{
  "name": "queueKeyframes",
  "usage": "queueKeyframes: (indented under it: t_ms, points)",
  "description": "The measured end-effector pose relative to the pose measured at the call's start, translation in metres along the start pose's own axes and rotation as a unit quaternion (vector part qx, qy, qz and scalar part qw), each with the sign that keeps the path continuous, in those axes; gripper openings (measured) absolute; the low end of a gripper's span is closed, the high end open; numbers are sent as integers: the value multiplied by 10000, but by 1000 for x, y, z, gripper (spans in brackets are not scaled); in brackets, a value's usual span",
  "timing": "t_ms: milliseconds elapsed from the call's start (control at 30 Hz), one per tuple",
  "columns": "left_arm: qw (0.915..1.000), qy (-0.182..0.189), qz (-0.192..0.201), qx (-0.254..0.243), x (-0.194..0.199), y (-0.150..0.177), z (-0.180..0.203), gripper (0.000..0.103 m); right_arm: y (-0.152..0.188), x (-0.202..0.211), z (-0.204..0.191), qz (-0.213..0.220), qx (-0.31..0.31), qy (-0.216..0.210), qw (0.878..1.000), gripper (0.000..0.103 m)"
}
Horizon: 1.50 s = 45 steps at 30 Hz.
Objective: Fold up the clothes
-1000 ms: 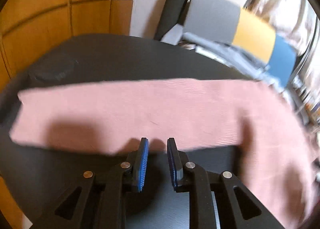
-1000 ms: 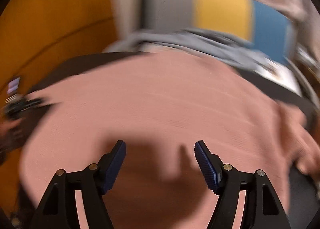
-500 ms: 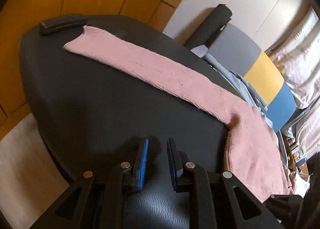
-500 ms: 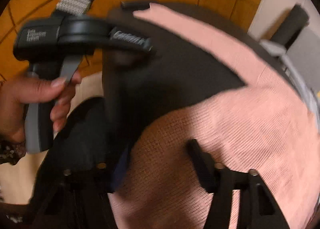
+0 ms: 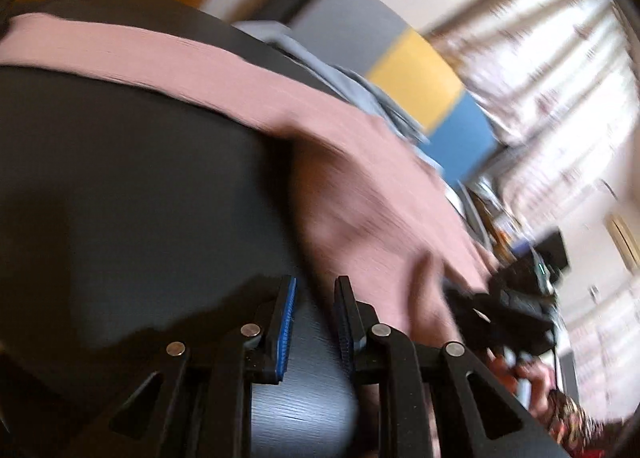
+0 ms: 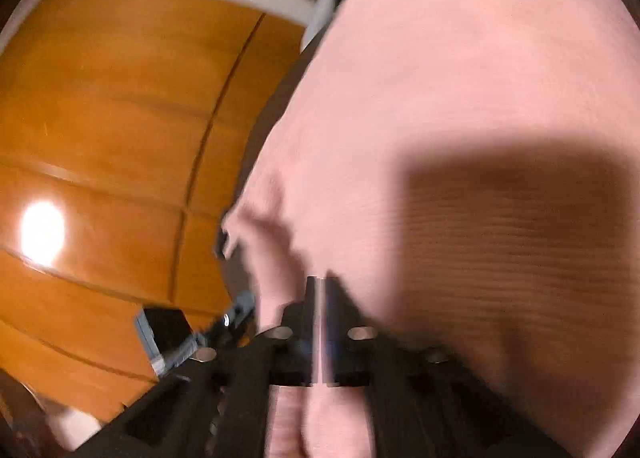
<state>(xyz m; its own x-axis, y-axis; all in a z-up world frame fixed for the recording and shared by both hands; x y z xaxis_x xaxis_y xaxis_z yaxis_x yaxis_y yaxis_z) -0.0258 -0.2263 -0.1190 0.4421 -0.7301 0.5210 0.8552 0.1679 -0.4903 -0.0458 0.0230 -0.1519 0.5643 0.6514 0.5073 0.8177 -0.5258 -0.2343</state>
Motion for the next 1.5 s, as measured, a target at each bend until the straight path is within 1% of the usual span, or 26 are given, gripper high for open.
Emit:
queueKeyframes:
  t_ms: [33, 67, 133, 167, 233, 367, 500, 533, 600, 633, 833, 867, 900, 933, 967, 1000, 1033, 1067, 1133, 1200, 1267, 1333, 1400, 1467, 1500]
  points:
    - [9999, 135, -91, -8, -3, 5, 6, 20, 2, 2, -2, 41, 116, 0, 9999, 0]
    - [9995, 269, -182, -17, -7, 9, 12, 25, 3, 3, -4, 73, 237, 11, 9997, 0]
    - [9979, 538, -364, -33, -13, 19, 23, 29, 6, -2, -9, -74, 595, 275, 9978, 0]
    - [9967, 672, -455, -41, -16, 23, 29, 29, 9, -3, -12, -62, 740, 323, 9967, 0]
    - [9936, 937, -635, -59, -22, 33, 40, 29, 8, 0, -12, -35, 810, 304, 9962, 0]
    - [9931, 871, -750, -244, -37, 26, 50, 32, 5, 2, -11, -9, 871, 300, 9957, 0]
    - [9921, 804, -865, -429, -51, 20, 60, 32, 6, 3, -11, 35, 956, 327, 9949, 0]
    - [9918, 787, -893, -475, -55, 18, 62, 32, 6, 0, -11, 36, 962, 324, 9948, 0]
    - [9910, 754, -950, -567, -62, 15, 67, 33, 19, -23, -29, 50, 986, 331, 9946, 0]
    - [9906, 737, -979, -613, -66, 14, 69, 34, 18, -25, -29, 53, 996, 333, 9945, 0]
    - [9874, 637, -1148, -888, -87, 4, 83, 34, 17, -36, -33, 65, 1019, 329, 9942, 0]
    - [9874, 683, -1124, -882, -86, 6, 84, 34, 17, -36, -33, 66, 1023, 328, 9942, 0]
    - [9874, 730, -1100, -875, -84, 7, 85, 34, 15, -38, -31, 66, 1024, 326, 9942, 0]
    - [9874, 776, -1075, -869, -83, 9, 86, 29, 15, -38, -32, 68, 1027, 326, 9942, 0]
    - [9873, 823, -1052, -861, -82, 10, 87, 19, 16, -39, -33, 70, 1031, 325, 9941, 0]
    - [9866, 905, -1096, -804, -82, 9, 87, 16, 16, -40, -33, 73, 1036, 324, 9941, 0]
    - [9862, 960, -1111, -771, -75, 10, 82, 10, 17, -41, -34, 73, 1037, 325, 9940, 0]
    - [9870, 920, -1040, -811, -57, 15, 79, 8, 17, -43, -35, 71, 1038, 329, 9940, 0]
    - [9889, 797, -839, -929, -29, 15, 74, 7, 17, -45, -36, 69, 1038, 330, 9940, 0]
    - [9926, 592, -591, -878, -9, 6, 65, 6, 15, -46, -36, 70, 1037, 324, 9941, 0]
    - [9961, 394, -404, -679, 13, 0, 49, 6, 15, -49, -37, 68, 1035, 325, 9941, 0]
    - [9979, 209, -307, -524, 30, -2, 33, 6, 15, -52, -37, 68, 1034, 325, 9941, 0]
    - [9989, -106, -273, -357, 45, 5, 12, 6, 16, -51, -37, 66, 1033, 321, 9941, 0]
    - [9955, -783, -414, -325, 44, 18, -11, 5, 16, -54, -38, 67, 1042, 334, 9940, 0]
    - [9949, -871, -408, -296, 44, 23, -18, 5, 17, -54, -38, 67, 1048, 345, 9939, 0]
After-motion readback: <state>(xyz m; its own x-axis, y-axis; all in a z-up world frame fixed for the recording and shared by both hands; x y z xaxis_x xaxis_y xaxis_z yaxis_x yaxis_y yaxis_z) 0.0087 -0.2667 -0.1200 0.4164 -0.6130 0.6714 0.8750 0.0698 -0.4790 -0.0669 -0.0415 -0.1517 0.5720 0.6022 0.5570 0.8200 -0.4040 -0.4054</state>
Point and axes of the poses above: each gripper's, at about its wrist camera, not at the fingertips, and x roughly against the way its jaws point, z to its right, y to its underside, the point moved 5 cm from there along -x, roughly the way its jaws point, and after that the axes turned 6 degrees about y, right-handed, at the moved point
